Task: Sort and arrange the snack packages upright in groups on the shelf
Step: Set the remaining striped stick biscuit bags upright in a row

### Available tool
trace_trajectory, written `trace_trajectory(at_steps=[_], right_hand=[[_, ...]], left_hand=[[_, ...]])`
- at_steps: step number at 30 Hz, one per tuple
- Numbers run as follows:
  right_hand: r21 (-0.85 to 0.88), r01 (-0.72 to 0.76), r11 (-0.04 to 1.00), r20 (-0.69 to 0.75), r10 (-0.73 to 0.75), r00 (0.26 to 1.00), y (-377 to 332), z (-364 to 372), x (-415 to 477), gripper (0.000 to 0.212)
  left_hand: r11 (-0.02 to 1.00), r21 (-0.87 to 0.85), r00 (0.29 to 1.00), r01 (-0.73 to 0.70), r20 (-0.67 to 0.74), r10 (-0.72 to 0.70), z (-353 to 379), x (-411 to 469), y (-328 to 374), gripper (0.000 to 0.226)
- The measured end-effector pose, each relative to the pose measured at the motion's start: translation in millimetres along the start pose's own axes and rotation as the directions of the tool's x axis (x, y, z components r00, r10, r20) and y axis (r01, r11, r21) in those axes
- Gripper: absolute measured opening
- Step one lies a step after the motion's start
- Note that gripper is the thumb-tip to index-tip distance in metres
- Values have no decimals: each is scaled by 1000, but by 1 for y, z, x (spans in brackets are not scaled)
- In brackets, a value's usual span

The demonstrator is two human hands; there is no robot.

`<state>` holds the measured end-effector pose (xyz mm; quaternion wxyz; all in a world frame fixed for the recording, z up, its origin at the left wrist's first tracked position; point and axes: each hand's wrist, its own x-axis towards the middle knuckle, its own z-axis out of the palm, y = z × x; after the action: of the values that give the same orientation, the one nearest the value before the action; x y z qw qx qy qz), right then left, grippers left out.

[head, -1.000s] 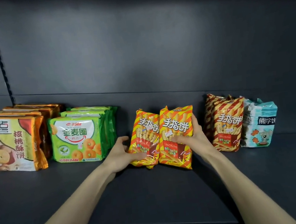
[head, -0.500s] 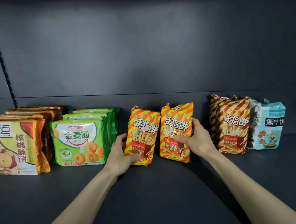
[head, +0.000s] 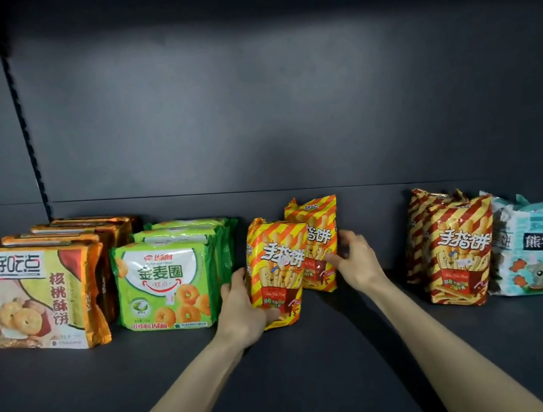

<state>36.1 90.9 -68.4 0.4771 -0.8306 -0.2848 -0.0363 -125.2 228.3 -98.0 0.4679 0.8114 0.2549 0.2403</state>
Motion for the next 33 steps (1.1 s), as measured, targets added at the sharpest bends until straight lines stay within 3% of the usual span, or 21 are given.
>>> trace_trajectory(at_steps=[4, 7, 9, 12, 17, 22, 28, 33], right_hand=[[295, -124, 948, 89, 102, 991, 2, -1, -2, 54], [420, -174, 891, 194, 99, 976, 2, -6, -6, 72], [413, -157, 897, 247, 56, 967, 3, -5, -8, 90], [358, -143, 923, 253, 52, 966, 2, -3, -7, 98], [383, -87, 919, 272, -23, 962, 7, -7, -7, 89], [343, 3, 939, 232, -88, 969, 5, -9, -11, 74], [297, 82, 951, 249, -160, 955, 6, -10, -14, 68], [287, 83, 954, 276, -165, 947, 8, -12, -13, 76]], left_hand=[[1000, -5, 990, -15, 138, 16, 5, 15, 9, 90], [1000, -23, 978, -10, 209, 14, 11, 26, 12, 80], [999, -47, 970, -21, 242, 31, 17, 30, 13, 72], [996, -62, 947, -56, 314, 73, 28, 34, 11, 72], [991, -85, 917, -99, 380, 124, 40, 35, 6, 88], [978, -187, 908, -95, 386, 162, 32, 38, 3, 80], [964, -57, 917, -259, 301, 264, 35, 33, 2, 71], [959, -47, 908, -278, 313, 279, 35, 33, 2, 72]])
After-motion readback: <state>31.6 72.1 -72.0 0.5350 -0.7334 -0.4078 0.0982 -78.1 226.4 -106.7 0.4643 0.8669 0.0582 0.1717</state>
